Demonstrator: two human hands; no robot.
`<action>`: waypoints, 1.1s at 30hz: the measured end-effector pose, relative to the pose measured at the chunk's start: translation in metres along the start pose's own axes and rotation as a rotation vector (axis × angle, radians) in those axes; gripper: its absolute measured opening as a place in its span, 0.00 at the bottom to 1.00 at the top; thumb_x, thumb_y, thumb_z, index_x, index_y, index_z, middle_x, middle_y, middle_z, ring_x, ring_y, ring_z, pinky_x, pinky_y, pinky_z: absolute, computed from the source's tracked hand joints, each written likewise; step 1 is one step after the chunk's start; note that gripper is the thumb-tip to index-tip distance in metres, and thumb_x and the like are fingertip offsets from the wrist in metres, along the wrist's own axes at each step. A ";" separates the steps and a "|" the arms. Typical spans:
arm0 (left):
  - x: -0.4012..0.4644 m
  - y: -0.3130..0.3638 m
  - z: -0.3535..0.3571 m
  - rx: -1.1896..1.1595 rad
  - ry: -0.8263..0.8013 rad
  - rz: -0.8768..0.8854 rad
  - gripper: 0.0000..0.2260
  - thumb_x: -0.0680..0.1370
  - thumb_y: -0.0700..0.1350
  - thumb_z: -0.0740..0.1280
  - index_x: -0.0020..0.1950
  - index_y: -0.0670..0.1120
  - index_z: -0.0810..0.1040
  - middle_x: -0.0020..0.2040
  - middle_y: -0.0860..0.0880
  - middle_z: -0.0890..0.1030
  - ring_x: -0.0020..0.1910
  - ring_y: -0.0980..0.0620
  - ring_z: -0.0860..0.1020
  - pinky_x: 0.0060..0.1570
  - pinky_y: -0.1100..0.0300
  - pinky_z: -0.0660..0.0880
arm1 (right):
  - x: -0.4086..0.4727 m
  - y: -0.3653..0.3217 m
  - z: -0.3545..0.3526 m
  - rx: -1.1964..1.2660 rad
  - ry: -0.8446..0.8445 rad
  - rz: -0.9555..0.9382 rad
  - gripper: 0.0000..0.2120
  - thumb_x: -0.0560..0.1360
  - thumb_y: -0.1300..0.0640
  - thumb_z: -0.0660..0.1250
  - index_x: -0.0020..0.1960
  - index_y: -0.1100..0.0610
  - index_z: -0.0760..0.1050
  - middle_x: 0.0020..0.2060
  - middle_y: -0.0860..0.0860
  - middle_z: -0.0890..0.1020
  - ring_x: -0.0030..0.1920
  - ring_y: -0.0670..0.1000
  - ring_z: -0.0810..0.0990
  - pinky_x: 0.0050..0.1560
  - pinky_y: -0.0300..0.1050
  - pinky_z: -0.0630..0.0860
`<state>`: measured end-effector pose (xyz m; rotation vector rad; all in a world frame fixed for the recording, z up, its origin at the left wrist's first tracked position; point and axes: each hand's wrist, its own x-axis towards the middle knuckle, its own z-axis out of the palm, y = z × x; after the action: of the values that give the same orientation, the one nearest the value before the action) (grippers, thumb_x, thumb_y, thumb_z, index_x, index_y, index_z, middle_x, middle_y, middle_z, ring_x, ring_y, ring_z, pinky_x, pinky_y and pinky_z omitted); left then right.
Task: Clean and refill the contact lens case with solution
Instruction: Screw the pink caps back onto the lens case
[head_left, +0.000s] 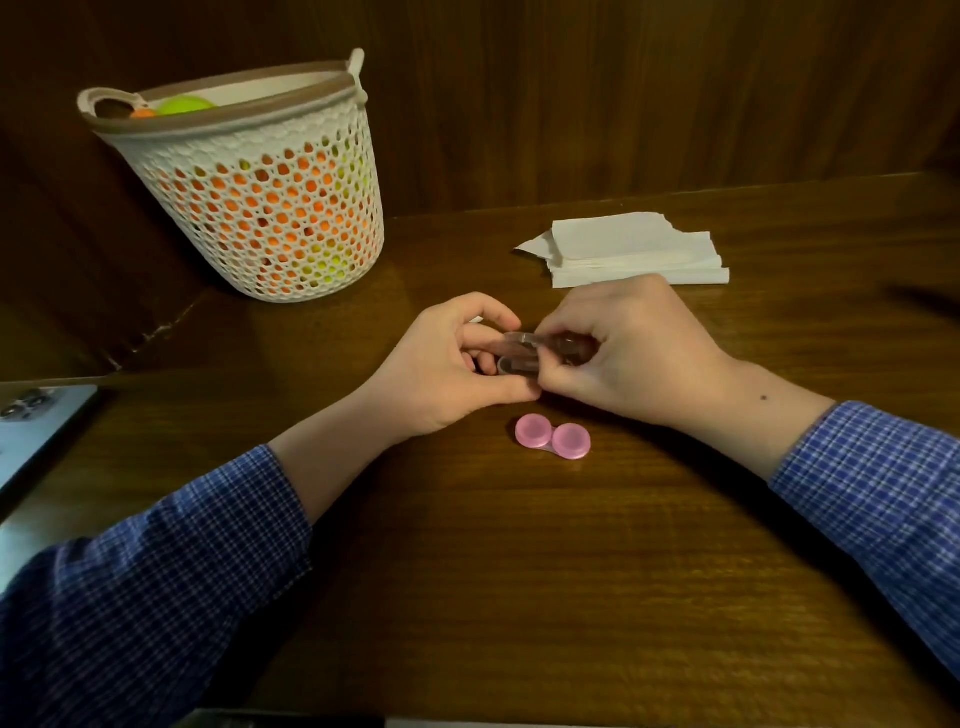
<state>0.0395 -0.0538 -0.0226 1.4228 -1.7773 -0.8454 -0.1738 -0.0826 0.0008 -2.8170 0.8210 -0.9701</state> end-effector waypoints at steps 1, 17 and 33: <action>0.000 0.000 0.000 -0.001 -0.003 0.001 0.26 0.68 0.44 0.83 0.62 0.53 0.77 0.49 0.53 0.88 0.38 0.59 0.81 0.39 0.69 0.76 | 0.000 0.002 -0.001 0.026 0.000 0.021 0.09 0.75 0.54 0.74 0.51 0.57 0.88 0.41 0.51 0.88 0.39 0.49 0.83 0.41 0.47 0.82; 0.001 -0.002 -0.002 0.100 -0.007 -0.001 0.36 0.66 0.50 0.84 0.70 0.54 0.72 0.51 0.62 0.86 0.48 0.61 0.82 0.43 0.72 0.74 | -0.043 -0.013 -0.018 0.407 -0.164 0.150 0.11 0.70 0.48 0.79 0.47 0.48 0.80 0.44 0.43 0.82 0.42 0.49 0.83 0.36 0.42 0.80; 0.001 -0.004 -0.001 0.130 -0.010 0.015 0.35 0.66 0.51 0.84 0.69 0.55 0.72 0.47 0.65 0.85 0.49 0.64 0.81 0.43 0.74 0.74 | -0.037 -0.001 -0.009 0.454 -0.089 0.372 0.07 0.73 0.51 0.73 0.50 0.43 0.85 0.44 0.38 0.85 0.49 0.42 0.82 0.49 0.35 0.80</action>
<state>0.0423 -0.0553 -0.0257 1.4879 -1.8775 -0.7417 -0.2030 -0.0621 -0.0122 -2.2077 0.9293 -0.8366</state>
